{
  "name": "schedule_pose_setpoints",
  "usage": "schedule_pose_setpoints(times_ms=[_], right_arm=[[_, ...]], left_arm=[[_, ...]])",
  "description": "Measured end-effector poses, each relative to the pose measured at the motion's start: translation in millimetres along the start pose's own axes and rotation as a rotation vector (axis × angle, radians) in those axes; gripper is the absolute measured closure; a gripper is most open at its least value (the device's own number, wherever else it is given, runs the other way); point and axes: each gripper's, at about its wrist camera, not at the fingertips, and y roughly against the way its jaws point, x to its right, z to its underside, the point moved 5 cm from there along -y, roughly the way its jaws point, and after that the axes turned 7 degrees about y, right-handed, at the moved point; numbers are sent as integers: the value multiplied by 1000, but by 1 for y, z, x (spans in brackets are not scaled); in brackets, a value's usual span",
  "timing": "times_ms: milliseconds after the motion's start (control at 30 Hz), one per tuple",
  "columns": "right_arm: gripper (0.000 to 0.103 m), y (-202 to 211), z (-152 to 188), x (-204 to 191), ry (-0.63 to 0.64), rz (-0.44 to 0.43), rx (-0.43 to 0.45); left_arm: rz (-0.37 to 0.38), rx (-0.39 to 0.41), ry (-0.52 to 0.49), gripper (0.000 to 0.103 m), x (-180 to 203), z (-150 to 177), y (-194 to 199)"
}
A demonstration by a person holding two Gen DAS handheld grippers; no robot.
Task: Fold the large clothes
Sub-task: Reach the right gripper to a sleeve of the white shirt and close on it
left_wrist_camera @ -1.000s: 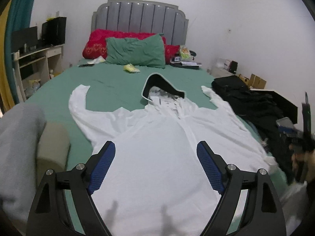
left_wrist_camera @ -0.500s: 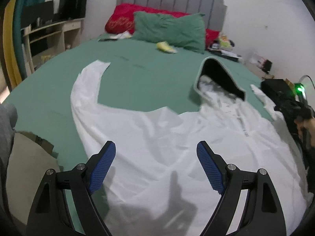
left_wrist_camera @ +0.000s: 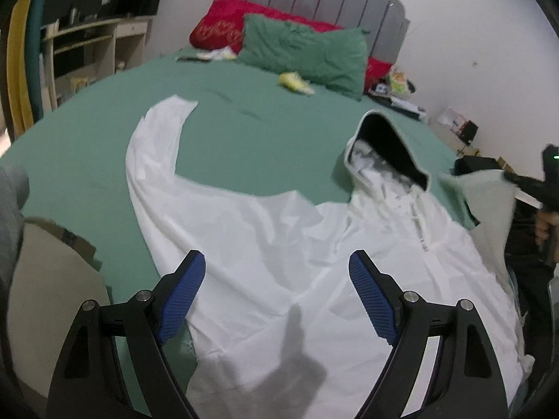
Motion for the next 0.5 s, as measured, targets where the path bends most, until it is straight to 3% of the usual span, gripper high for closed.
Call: schedule_pose_setpoints(times_ms=[100,133,167,200,233,267,300,333,367,433,500], right_arm=[[101,44,22,-14,-18,-99,-11],[101,45,38,-7,-54,-100,-84],[94,39,54,3,-71,-44,-175],[69,32,76,19,-68,106,-304],[51,26,91,34,-52,256,-399],[24,25,109,44,-10,437,-489],[22,24,113,45,22,540,-517],[22,25,113,36,49,606,-509],[23,24,107,23,70,614,-470],[23,15,87,-28,170,581,-333],[23,-12,72,-73,303,535,-275]], left_arm=[[2,23,-7,16,5,-1,8],[2,22,-8,16,7,0,9],[4,20,-8,16,8,1,10],[6,17,-6,16,8,1,10],[6,11,-5,16,8,2,11],[3,8,-2,16,8,2,11],[0,5,3,16,7,3,12],[0,-1,10,16,6,3,11],[3,-4,14,16,6,3,11],[7,-4,19,16,6,1,11],[6,0,13,16,7,0,11]])
